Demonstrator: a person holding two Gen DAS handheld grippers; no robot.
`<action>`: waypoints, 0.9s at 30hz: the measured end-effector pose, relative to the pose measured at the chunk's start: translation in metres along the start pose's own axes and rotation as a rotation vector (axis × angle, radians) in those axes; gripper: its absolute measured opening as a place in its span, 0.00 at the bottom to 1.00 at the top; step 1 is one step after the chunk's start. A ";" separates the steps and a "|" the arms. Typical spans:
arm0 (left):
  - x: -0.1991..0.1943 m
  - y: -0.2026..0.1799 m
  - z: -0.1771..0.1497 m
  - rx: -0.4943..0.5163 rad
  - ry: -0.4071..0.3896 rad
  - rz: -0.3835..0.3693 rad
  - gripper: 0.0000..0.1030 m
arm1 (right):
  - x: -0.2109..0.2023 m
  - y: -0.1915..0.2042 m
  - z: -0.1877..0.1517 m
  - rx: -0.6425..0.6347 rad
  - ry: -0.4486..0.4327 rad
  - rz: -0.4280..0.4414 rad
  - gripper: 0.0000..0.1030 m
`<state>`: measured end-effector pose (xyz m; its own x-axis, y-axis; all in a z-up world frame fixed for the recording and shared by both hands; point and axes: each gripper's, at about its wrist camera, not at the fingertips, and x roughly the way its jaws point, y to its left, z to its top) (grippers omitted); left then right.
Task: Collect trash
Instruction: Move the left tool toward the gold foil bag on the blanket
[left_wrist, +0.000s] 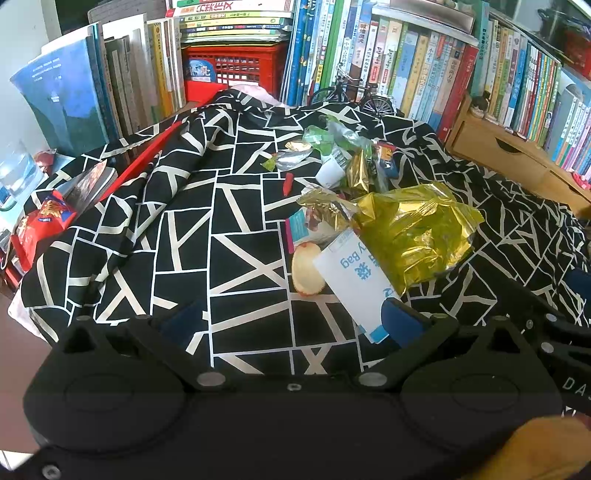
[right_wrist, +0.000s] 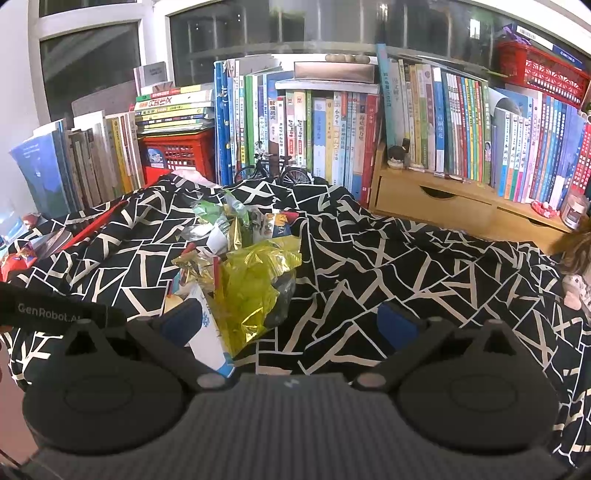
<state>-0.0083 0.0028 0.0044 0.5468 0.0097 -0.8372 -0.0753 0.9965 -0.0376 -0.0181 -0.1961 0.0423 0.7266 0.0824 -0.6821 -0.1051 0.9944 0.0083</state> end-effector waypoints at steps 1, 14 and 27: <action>0.000 0.000 0.000 0.000 0.000 -0.001 1.00 | 0.000 0.000 0.000 0.000 -0.001 -0.001 1.00; -0.001 0.000 0.001 0.019 -0.001 0.007 1.00 | -0.001 0.003 0.001 -0.013 -0.008 0.000 1.00; -0.002 0.001 0.000 0.025 -0.007 0.004 1.00 | -0.004 0.004 0.002 -0.020 -0.014 -0.002 1.00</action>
<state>-0.0091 0.0038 0.0059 0.5527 0.0144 -0.8332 -0.0569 0.9982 -0.0204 -0.0200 -0.1927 0.0461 0.7362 0.0814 -0.6719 -0.1173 0.9931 -0.0082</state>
